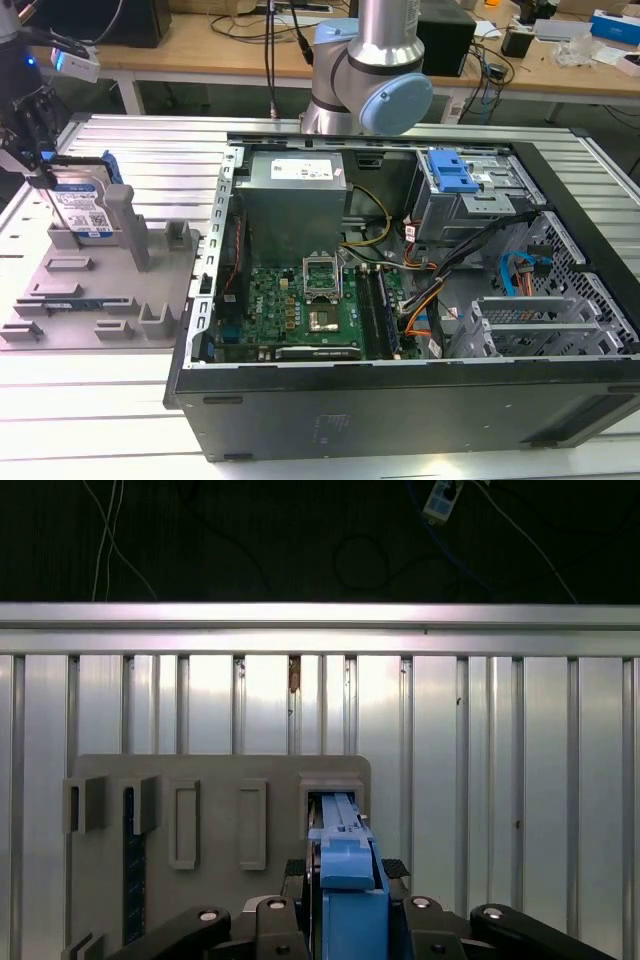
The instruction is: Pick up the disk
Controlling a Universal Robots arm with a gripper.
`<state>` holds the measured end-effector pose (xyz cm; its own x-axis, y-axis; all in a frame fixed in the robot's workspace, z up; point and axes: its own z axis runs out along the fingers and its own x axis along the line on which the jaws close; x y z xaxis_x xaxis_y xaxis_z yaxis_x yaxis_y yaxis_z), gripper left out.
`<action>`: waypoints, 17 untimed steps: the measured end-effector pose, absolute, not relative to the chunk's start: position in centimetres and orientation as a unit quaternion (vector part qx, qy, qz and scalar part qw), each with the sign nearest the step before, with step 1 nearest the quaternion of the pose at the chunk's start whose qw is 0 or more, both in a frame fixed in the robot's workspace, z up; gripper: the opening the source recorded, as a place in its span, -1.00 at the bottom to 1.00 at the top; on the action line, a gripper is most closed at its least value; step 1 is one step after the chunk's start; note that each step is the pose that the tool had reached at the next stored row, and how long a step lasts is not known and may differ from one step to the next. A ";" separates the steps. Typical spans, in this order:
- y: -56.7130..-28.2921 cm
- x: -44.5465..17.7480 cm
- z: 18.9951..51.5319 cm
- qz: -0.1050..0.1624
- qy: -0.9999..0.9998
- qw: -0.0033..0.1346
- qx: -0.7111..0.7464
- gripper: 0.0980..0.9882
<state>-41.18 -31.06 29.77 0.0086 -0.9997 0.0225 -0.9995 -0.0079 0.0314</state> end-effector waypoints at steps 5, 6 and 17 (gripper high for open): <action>-31.1 -41.2 29.8 -0.003 -0.704 0.019 0.710 -0.40; -31.1 -41.2 29.8 -0.003 -0.704 0.019 0.710 -0.40; -31.1 -41.2 32.1 -0.003 -0.704 0.019 0.710 -0.40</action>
<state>-41.18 -31.07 32.12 0.0086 -0.9997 0.0225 -0.9995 -0.0079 0.0314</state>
